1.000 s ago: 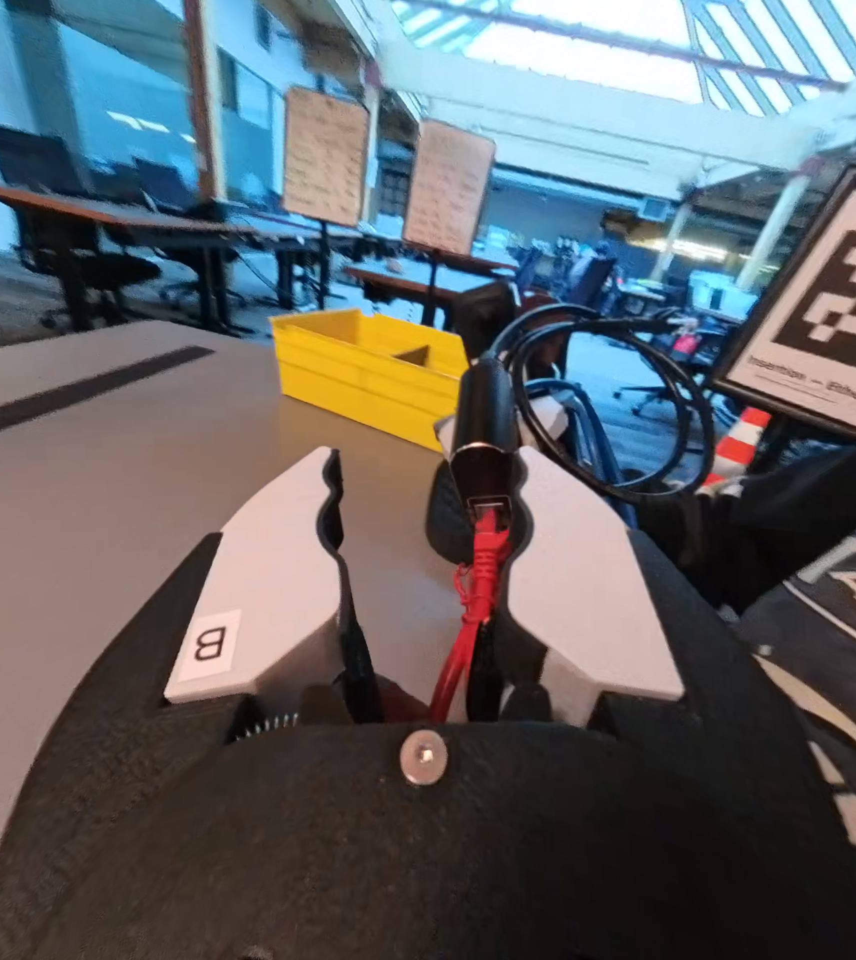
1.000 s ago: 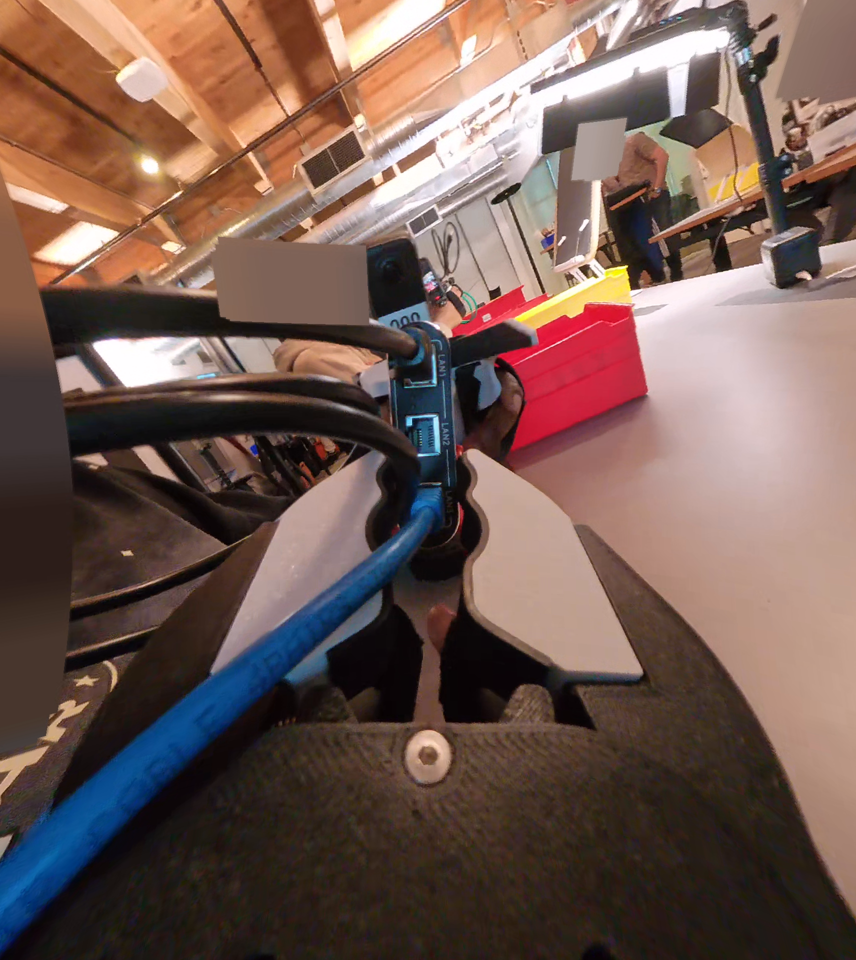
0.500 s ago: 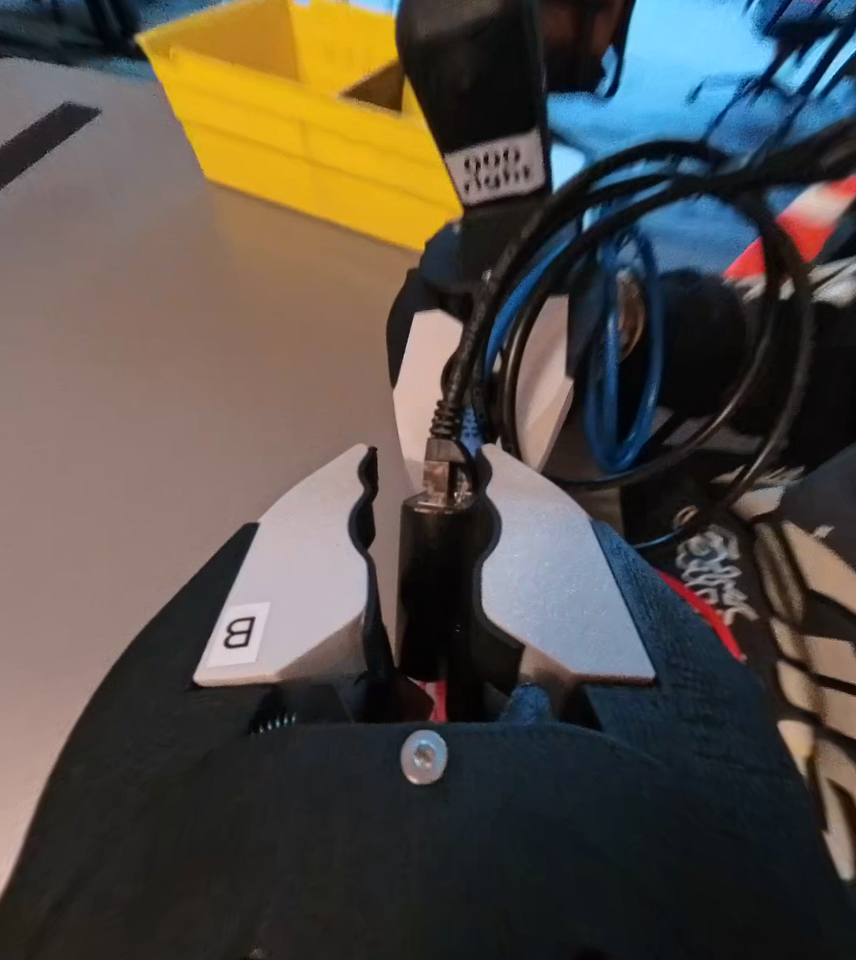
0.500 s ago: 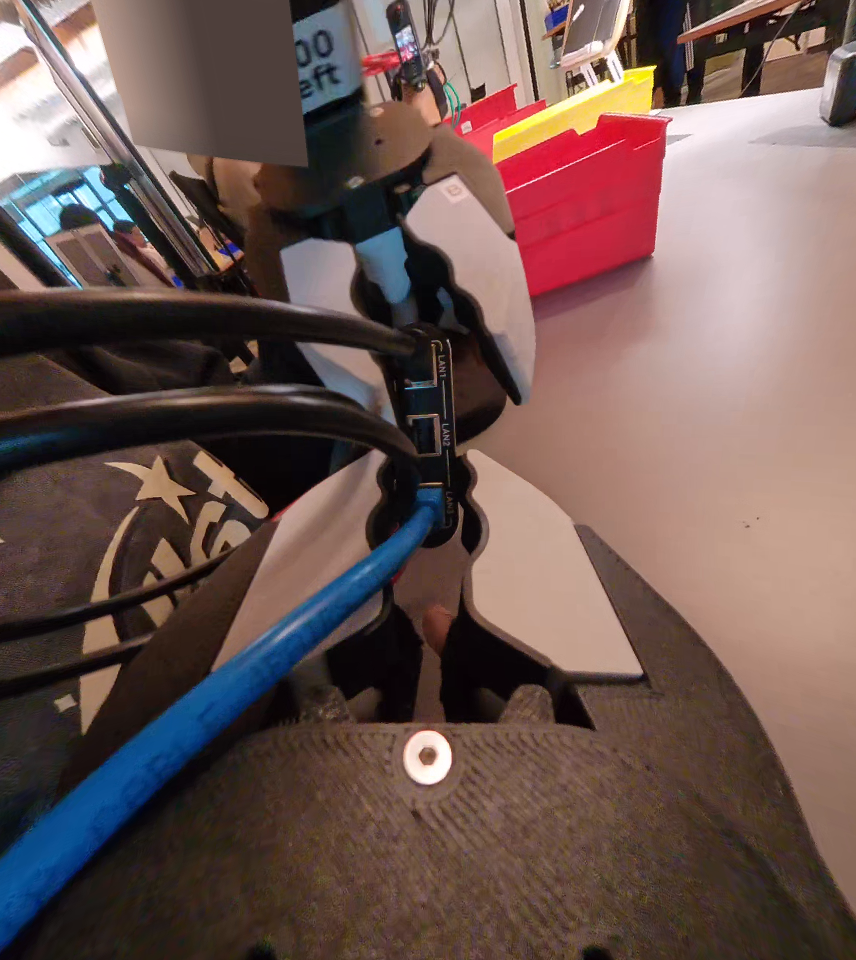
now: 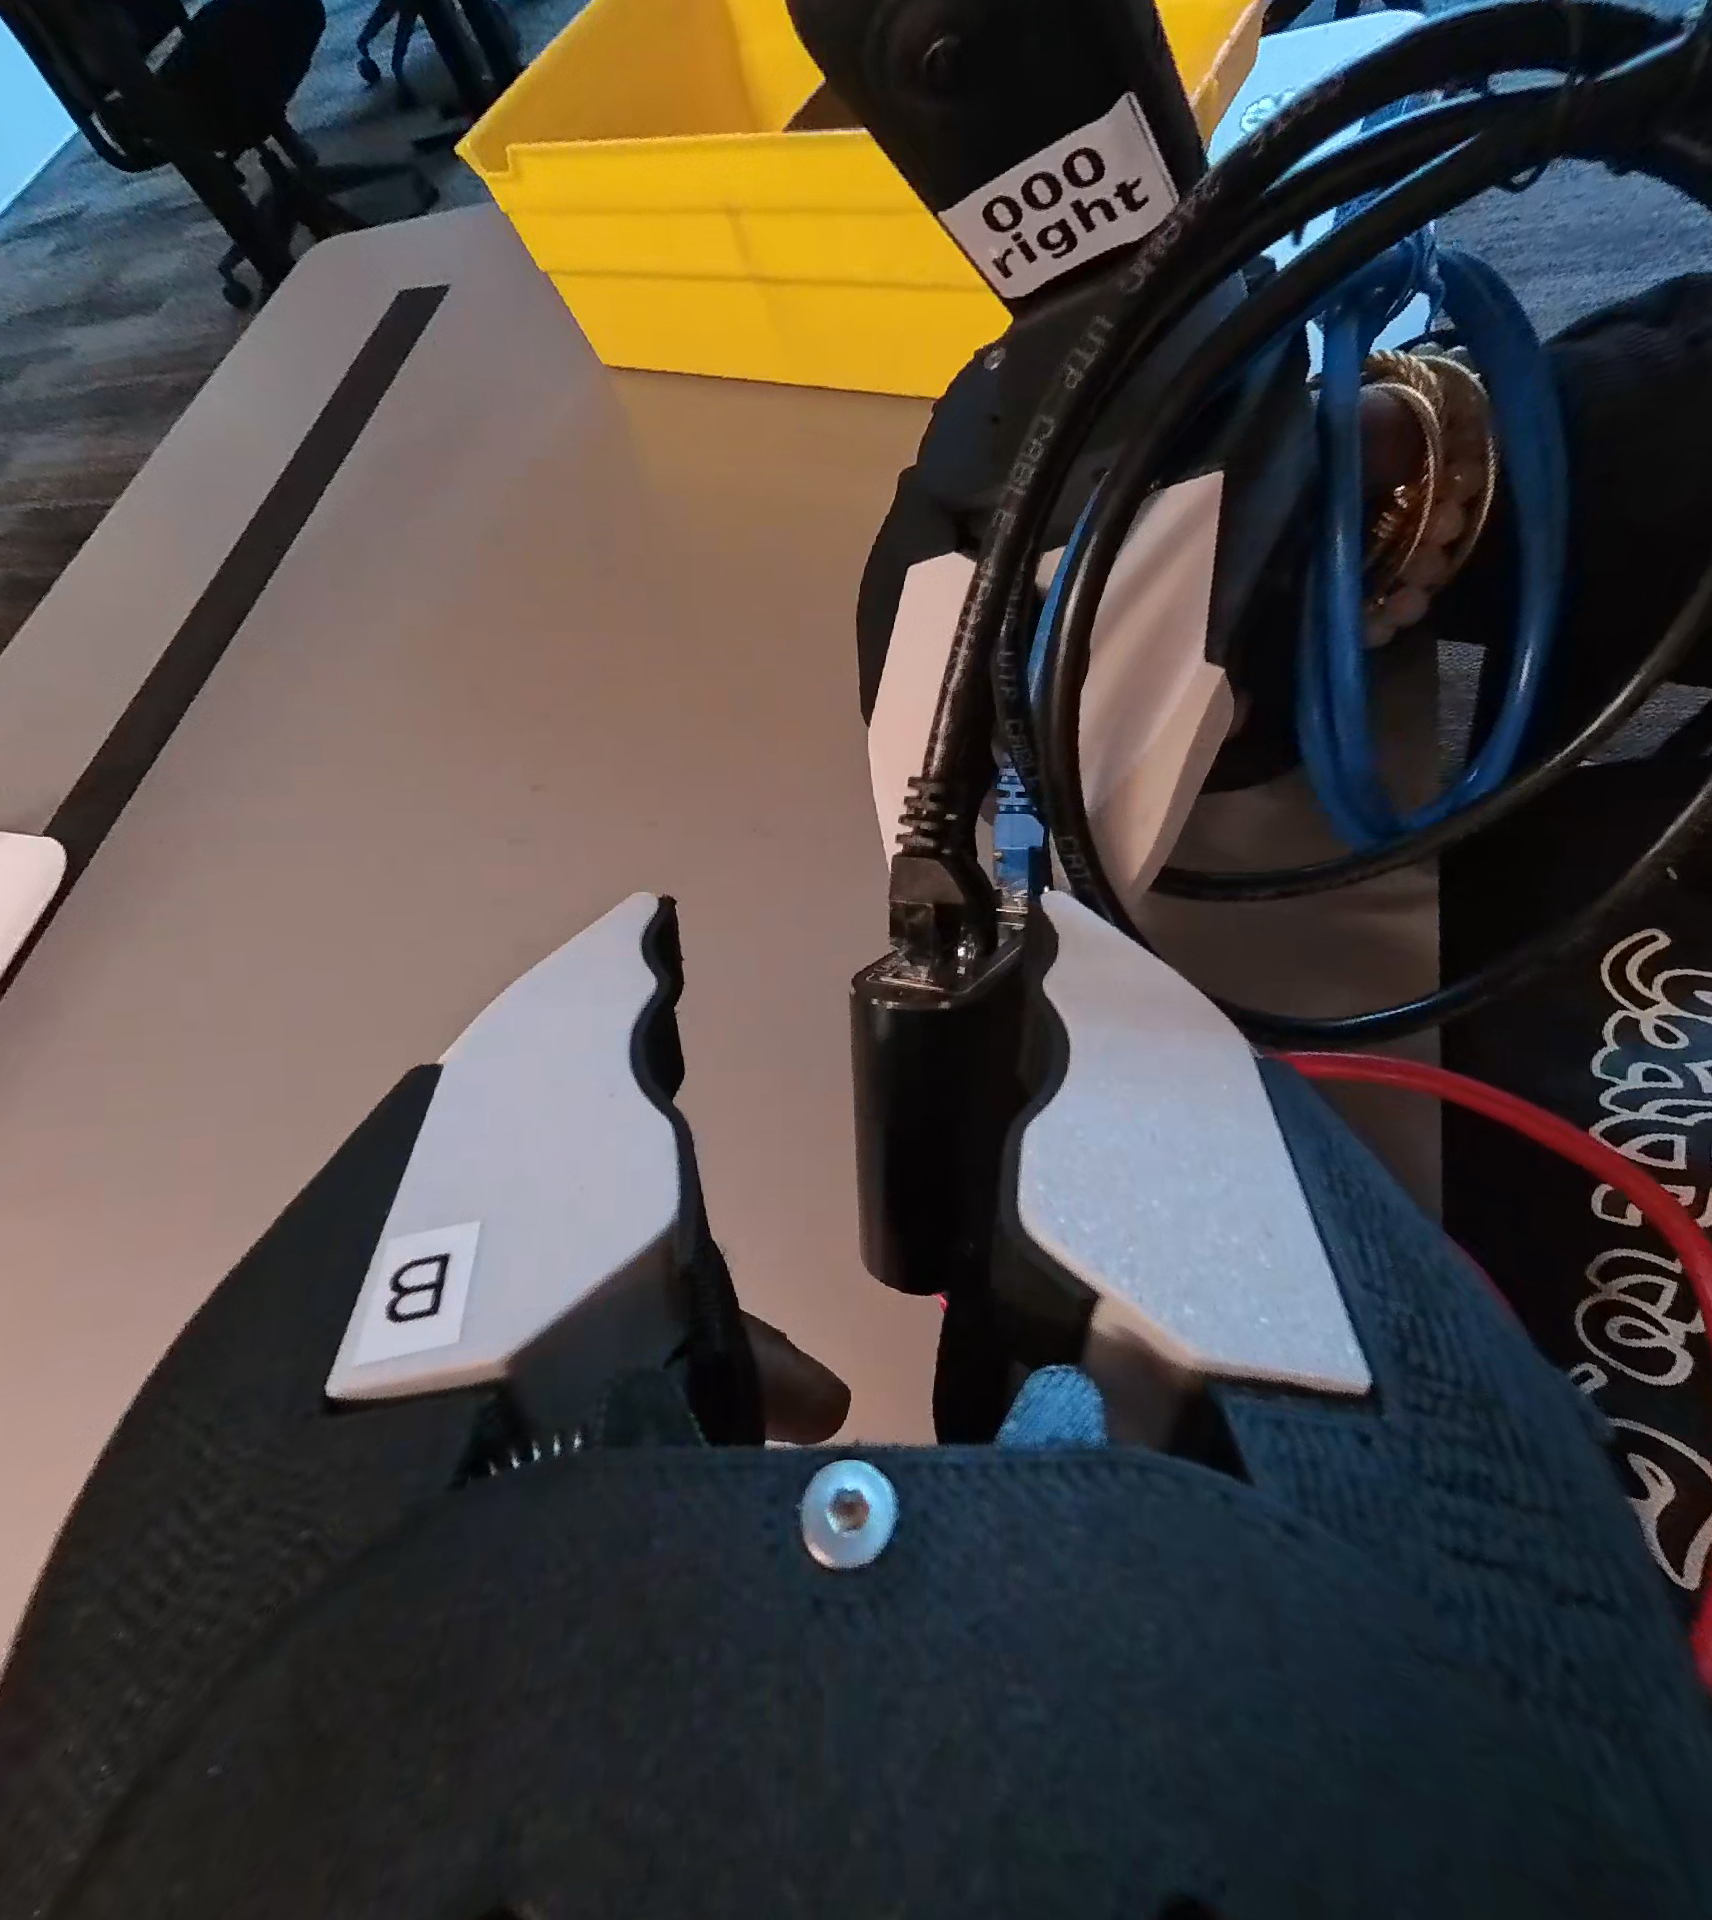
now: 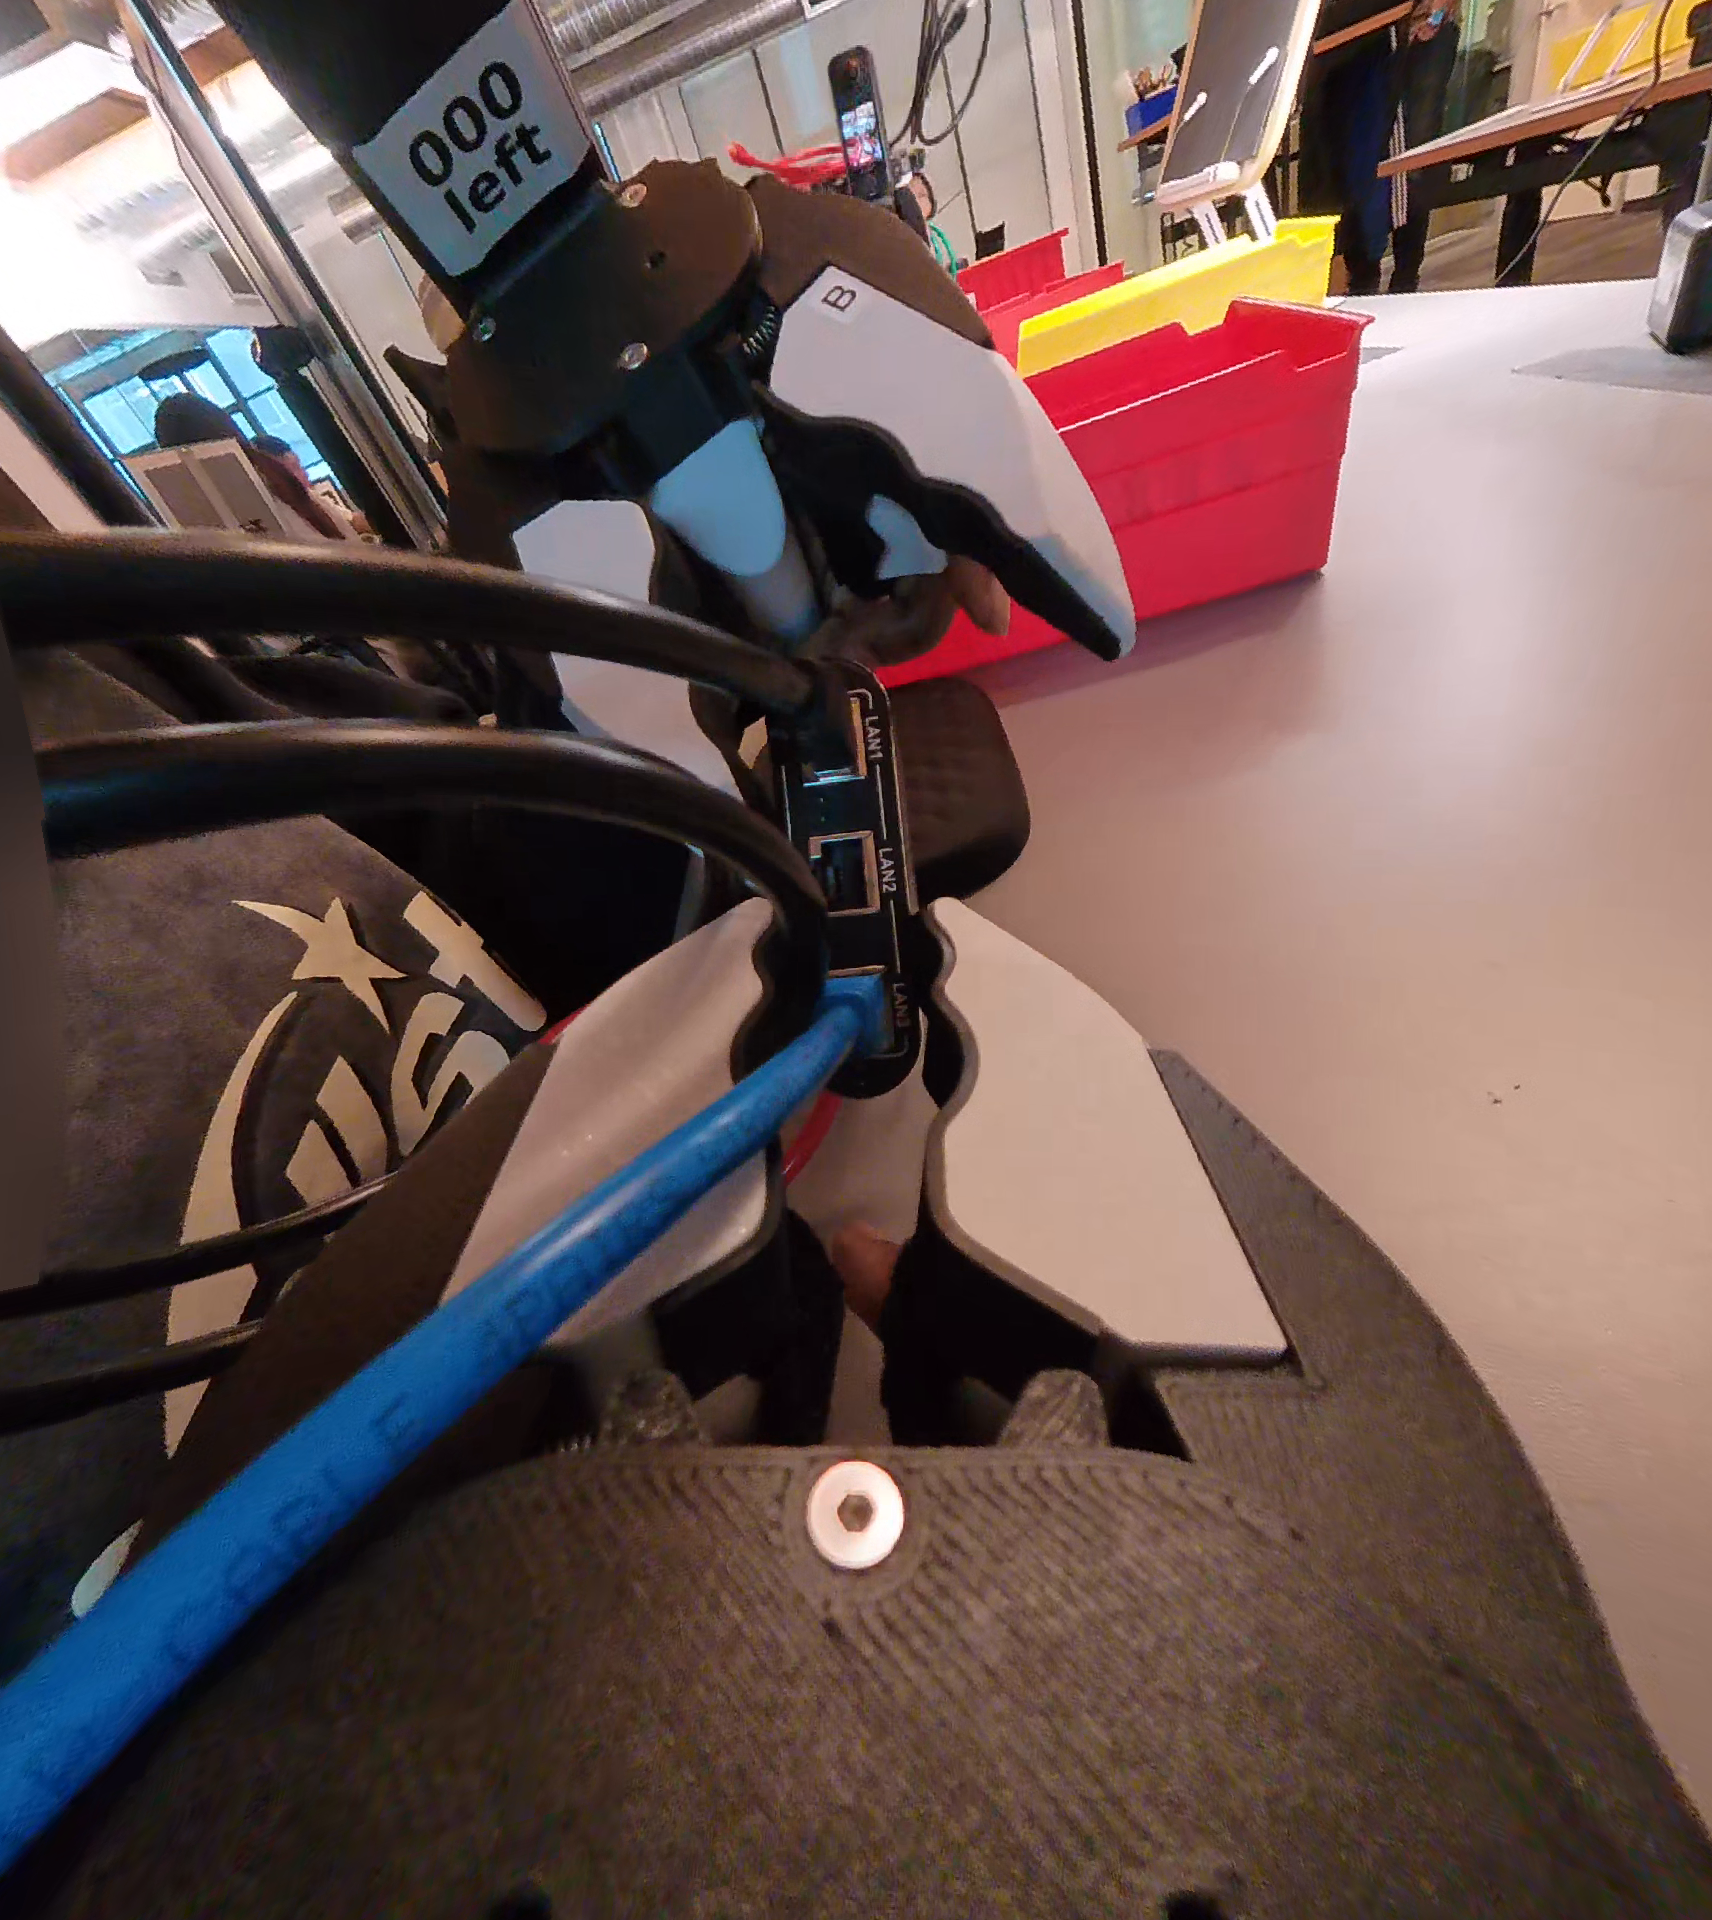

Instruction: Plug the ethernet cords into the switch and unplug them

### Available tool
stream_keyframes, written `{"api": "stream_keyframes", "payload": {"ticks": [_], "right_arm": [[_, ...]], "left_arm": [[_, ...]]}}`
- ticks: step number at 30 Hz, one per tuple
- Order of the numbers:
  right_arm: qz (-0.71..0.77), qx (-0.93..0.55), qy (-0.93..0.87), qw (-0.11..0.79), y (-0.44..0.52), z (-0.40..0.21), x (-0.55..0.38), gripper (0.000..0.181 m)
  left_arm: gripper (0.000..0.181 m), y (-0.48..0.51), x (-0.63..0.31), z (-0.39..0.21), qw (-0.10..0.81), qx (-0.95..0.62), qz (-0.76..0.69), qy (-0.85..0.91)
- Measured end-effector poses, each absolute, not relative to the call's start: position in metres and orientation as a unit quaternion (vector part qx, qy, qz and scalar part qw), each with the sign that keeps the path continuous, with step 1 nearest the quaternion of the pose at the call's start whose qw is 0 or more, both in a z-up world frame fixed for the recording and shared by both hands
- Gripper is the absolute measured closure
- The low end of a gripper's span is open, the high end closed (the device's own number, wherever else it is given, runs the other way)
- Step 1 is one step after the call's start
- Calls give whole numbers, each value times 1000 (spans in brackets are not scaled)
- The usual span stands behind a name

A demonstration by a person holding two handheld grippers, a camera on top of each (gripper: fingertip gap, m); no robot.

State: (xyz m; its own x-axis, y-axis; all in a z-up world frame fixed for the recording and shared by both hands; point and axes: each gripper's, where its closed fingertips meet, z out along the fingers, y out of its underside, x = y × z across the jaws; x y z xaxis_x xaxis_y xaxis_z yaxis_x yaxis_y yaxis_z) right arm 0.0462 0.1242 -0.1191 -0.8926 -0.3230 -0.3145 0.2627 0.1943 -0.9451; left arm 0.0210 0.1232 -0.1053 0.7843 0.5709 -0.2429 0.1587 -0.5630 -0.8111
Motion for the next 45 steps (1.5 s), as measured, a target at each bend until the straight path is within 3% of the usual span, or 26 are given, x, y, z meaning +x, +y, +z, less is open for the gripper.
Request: {"api": "stream_keyframes", "payload": {"ticks": [11,16,22,26,31,34,38,41,44,45], "right_arm": [[-637,-27,737,226,125,-118,48,159],[-675,-42,705,212,131,-104,46,159],[-708,-93,687,134,132,-96,49,159],[-746,-89,652,97,136,-83,41,159],[-776,-97,619,79,140,-72,41,159],[-776,-95,619,77,140,-73,41,158],[-785,-82,607,89,140,-69,40,156],[-813,-30,581,40,146,-56,15,120],[-809,14,584,-63,152,-50,-16,70],[-800,24,590,-108,155,-48,-27,61]], "left_arm": [[118,124,23,-105,418,-849,243,-214],[108,110,36,-117,400,-874,191,-198],[122,128,36,-83,580,-788,144,-148],[91,107,30,-57,627,-740,210,-125],[118,119,51,-73,632,-757,156,-50],[154,126,39,-81,634,-750,181,-55],[154,125,39,-78,632,-740,226,-35],[154,117,35,-75,626,-738,246,-44],[154,107,30,-70,648,-718,243,-76],[154,104,28,-69,655,-710,242,-87]]}}
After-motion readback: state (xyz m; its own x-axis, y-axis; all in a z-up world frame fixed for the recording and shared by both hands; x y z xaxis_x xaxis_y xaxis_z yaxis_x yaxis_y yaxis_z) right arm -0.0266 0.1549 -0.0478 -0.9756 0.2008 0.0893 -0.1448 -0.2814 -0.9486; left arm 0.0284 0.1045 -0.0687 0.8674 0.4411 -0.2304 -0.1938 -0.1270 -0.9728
